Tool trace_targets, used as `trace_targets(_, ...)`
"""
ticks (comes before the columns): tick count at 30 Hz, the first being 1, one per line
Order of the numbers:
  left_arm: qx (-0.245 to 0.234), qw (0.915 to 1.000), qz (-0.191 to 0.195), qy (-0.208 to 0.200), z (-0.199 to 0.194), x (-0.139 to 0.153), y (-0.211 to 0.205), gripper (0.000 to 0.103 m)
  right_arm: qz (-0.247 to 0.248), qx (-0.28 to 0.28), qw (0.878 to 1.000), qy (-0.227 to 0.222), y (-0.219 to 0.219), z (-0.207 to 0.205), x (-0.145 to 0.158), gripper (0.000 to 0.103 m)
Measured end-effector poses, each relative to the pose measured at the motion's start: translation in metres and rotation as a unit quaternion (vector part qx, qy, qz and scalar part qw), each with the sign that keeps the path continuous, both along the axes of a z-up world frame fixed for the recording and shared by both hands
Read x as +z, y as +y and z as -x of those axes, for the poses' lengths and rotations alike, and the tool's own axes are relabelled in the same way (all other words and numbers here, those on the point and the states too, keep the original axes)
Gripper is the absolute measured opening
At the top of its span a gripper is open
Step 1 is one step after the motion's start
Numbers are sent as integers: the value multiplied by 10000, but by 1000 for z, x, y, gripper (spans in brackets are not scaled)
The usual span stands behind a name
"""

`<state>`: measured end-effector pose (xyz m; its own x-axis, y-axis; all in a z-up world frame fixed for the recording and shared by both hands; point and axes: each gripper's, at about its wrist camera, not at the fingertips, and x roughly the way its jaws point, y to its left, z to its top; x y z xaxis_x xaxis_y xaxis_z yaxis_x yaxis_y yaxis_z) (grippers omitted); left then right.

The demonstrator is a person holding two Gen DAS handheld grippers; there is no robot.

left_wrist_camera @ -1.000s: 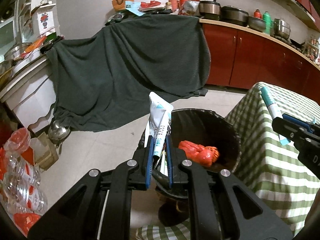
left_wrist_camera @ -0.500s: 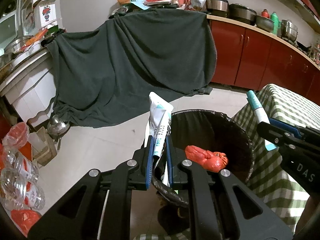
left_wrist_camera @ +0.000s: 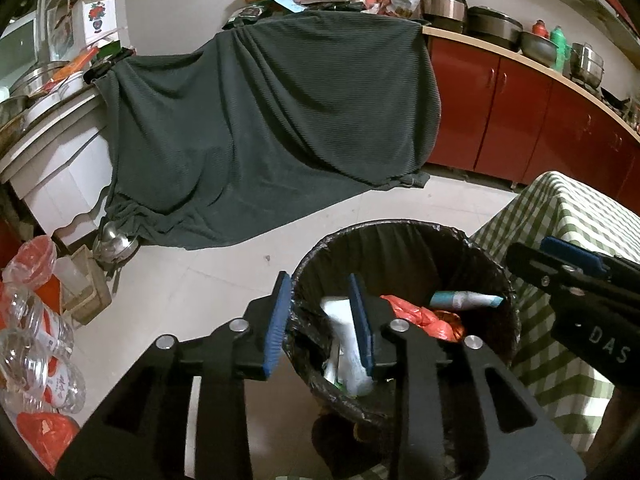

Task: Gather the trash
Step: 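Open both tools to drop the two tubes into the bin, then move both tools back over the table toward the green tube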

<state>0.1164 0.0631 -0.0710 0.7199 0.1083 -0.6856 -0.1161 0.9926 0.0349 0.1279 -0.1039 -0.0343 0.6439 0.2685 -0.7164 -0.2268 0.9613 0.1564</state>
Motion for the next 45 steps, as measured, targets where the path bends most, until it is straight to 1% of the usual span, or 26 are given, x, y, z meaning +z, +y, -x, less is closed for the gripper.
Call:
trace_targets(1,11,10000,0,-8,0,0,0,40,-1,-27,10000,-21,-2,2,2,43)
trace_targets(2,18,10000,2,-21,1,1,0,44,-12,-48,10000,-31,-2,3,3,43)
trace_targets(5,-13,10000,-7,-78,3,4,-4,45,-44,-125,9998,-114,-9,8,10,47)
trace_targets(7,-50,9999,-4,-102,7,6,-7,50,-12,-185,9996,-197,-14,13,15,49)
trace_targets(9,-93,9999,7,-133,10,9,-11,51,6,-264,9993,-278,-21,20,20,51)
trace_targets(12,-141,9998,21,-158,15,14,-17,53,38,-398,9986,-346,-33,30,23,52)
trace_targets(14,-172,9997,54,-167,17,16,-22,56,50,-510,9980,-370,-43,38,25,52)
trace_targets(21,-463,9986,115,-206,32,26,-49,58,197,-1015,9937,-440,-87,65,30,53)
trace_targets(33,-1107,9935,61,-273,54,35,-110,58,292,-1840,9820,-320,-159,107,22,53)
trace_targets(37,-1336,9907,31,-252,59,35,-135,58,293,-2119,9764,-295,-184,124,19,53)
trace_targets(45,-1787,9837,-33,-205,65,34,-185,58,285,-2618,9643,-274,-232,144,15,53)
